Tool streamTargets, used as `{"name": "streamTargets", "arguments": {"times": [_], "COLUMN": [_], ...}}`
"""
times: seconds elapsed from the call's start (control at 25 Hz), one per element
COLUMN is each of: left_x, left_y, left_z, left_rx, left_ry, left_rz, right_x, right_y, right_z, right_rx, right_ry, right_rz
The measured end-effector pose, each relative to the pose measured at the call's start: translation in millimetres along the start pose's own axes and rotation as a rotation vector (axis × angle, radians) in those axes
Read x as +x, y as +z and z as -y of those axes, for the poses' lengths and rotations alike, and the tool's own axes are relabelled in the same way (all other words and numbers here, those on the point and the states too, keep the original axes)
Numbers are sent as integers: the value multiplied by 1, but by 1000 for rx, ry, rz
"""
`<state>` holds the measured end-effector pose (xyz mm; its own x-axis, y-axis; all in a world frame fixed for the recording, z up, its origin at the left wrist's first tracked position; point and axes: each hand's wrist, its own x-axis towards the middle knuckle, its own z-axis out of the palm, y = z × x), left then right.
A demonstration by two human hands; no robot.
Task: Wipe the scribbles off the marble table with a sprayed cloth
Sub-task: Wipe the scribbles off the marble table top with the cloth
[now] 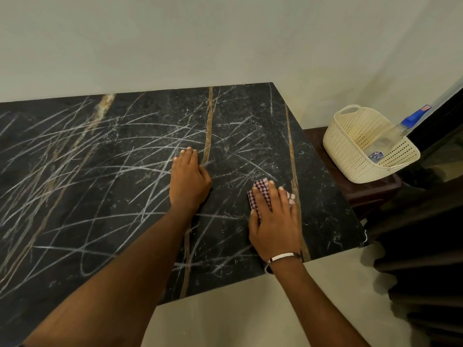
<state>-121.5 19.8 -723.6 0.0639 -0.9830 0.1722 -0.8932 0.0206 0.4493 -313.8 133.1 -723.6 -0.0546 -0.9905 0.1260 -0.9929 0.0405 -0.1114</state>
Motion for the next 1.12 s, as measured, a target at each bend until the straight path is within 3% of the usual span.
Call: {"name": "streamTargets", "arguments": {"times": [0.12,0.36,0.64,0.8,0.92,1.12], "left_x": [0,0,0,0,1,1], "left_y": [-1,1,0,0,3,1], "left_z": [1,1,1,1,2,1], "left_rx": [-9,5,-10,-14,-4,-4], "left_ry": [2,-5,-7,-7,-8,-22], "left_rz": [2,-12,-10,-7,-5,0], "right_x": [8,23,33,49,54,53], "right_y": [-2,-3,3,-2,0,5], "right_z": [-17,-31,-2,-33,-21,11], "right_rx": [19,13,40,50,34,61], "right_ry": [-25,160,-29,107,152,-26], "right_rz": [17,13,37,27,11,28]}}
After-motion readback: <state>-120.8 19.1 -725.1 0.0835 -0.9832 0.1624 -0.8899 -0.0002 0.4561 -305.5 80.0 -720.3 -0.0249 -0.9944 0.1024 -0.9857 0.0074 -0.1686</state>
